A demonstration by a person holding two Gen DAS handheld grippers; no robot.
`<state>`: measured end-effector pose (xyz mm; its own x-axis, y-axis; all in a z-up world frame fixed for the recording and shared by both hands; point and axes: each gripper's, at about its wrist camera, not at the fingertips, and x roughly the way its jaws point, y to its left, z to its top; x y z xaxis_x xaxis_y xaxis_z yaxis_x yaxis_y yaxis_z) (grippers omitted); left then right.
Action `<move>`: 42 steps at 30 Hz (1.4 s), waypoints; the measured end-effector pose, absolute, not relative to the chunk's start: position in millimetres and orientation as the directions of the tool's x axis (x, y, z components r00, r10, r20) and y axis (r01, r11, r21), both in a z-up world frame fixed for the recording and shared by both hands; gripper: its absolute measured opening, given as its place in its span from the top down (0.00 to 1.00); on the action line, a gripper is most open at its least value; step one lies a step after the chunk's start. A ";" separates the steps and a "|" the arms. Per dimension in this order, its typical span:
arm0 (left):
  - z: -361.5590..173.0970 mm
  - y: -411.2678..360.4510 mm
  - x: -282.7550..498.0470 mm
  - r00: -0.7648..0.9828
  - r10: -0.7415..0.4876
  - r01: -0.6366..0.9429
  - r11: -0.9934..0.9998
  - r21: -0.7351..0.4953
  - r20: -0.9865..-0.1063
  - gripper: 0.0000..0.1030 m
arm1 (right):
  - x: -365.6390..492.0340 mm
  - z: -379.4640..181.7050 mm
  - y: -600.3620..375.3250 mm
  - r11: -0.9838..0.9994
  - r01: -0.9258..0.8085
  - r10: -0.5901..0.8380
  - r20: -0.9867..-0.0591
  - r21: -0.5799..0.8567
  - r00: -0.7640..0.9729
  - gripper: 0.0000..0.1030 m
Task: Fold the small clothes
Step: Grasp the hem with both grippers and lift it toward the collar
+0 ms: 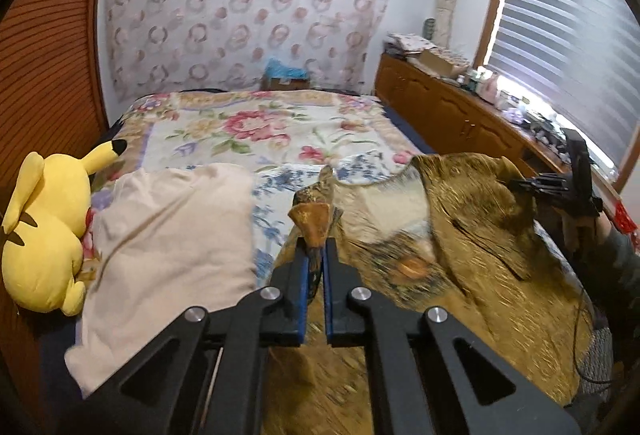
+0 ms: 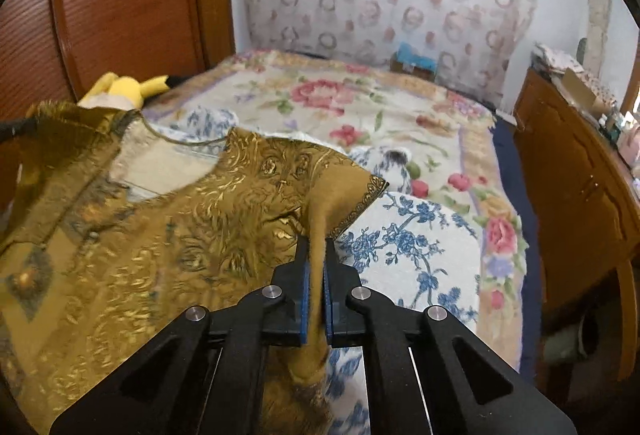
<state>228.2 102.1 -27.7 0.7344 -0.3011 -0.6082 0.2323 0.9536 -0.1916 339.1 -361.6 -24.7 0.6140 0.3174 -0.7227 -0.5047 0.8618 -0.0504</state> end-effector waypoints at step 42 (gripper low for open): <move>-11.8 142.6 -25.8 0.776 -0.159 0.064 0.982 -0.175 -0.611 0.87 | 49.6 -13.2 -431.3 0.845 -0.531 0.421 -0.691 0.064 0.587 0.95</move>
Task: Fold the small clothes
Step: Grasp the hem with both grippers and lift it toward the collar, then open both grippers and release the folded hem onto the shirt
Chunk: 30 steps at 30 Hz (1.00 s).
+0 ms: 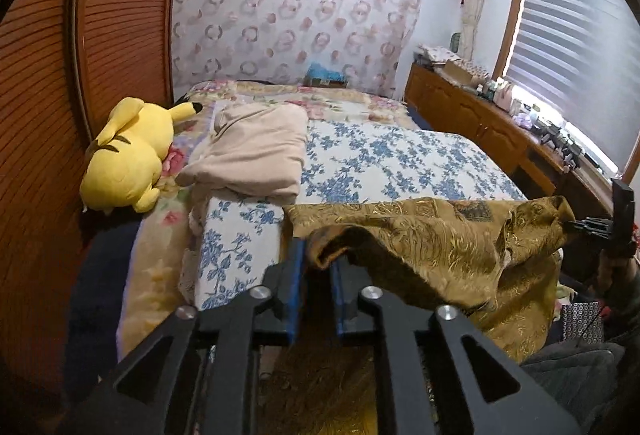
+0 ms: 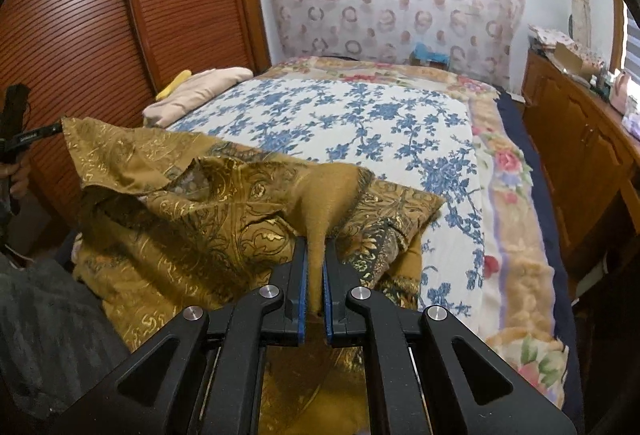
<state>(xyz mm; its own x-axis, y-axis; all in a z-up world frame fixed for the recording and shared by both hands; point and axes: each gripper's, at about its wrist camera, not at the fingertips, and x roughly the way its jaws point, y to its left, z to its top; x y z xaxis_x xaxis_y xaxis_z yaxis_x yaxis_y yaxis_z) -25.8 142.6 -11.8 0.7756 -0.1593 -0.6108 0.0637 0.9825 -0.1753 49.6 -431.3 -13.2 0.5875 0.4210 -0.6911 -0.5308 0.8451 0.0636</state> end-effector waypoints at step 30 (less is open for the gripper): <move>-64.9 132.9 85.3 0.674 -0.142 0.112 0.990 -0.089 -0.725 0.43 | 151.7 -50.3 -448.1 0.928 -0.367 0.291 -0.733 0.061 0.615 0.49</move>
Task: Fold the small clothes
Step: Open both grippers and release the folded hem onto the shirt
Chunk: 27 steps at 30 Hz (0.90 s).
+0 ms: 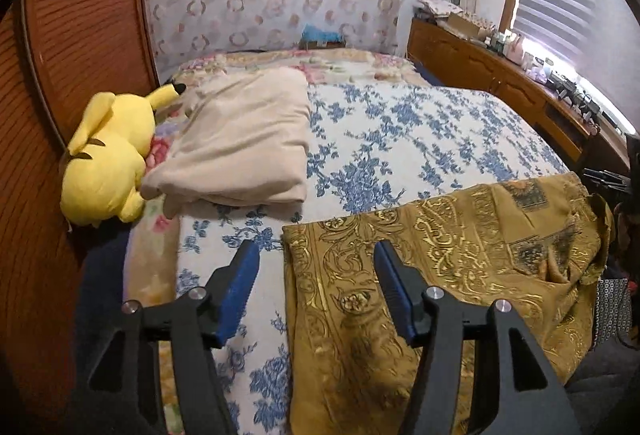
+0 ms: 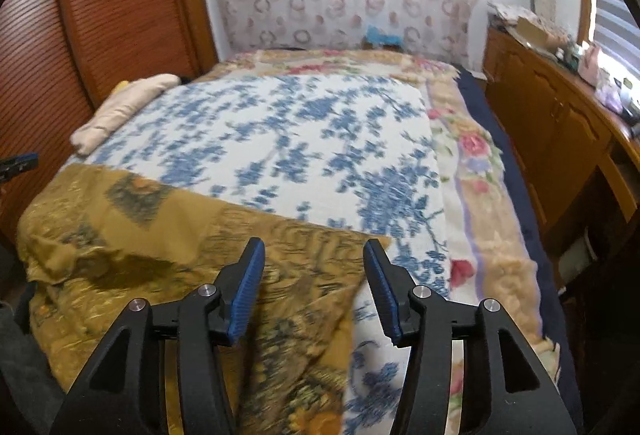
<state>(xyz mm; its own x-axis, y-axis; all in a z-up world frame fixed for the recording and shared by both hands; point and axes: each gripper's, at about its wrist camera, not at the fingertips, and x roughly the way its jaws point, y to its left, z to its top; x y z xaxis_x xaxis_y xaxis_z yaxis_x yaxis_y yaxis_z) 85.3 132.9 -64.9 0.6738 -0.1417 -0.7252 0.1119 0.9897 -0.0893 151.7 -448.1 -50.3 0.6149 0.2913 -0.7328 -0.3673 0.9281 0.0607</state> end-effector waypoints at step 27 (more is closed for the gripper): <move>-114.9 132.7 131.3 0.566 -0.158 0.108 0.987 -0.117 -0.809 0.43 | 160.0 -83.2 -449.3 0.938 -0.346 0.257 -0.741 0.036 0.620 0.36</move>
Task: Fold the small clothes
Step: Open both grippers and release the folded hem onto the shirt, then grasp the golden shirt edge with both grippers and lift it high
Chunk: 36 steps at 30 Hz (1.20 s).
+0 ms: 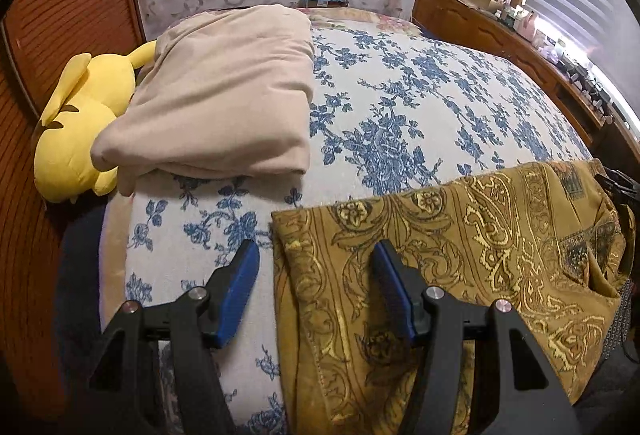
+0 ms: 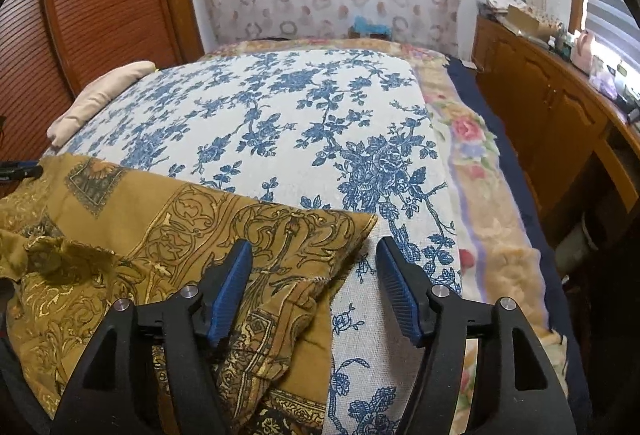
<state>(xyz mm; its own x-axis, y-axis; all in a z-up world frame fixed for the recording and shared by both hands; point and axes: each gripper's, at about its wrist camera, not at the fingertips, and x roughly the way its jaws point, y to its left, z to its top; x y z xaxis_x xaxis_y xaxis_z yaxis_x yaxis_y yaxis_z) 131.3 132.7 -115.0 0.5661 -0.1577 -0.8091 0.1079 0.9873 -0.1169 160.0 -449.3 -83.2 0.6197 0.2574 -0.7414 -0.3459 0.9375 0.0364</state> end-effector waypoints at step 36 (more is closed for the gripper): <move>69.8 120.8 -4.1 0.886 -0.288 0.244 0.956 -0.163 -0.363 0.96 | 47.9 91.1 -421.7 0.897 -0.439 0.386 -0.410 -0.040 0.826 0.94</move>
<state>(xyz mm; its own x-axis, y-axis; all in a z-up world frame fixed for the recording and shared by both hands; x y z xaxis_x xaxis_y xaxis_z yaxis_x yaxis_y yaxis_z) -4.1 120.8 69.8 0.8861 -0.2884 -0.3628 0.2445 0.9559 -0.1628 47.9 -421.7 91.1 0.8264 0.3865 -0.4096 -0.4394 0.8974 -0.0398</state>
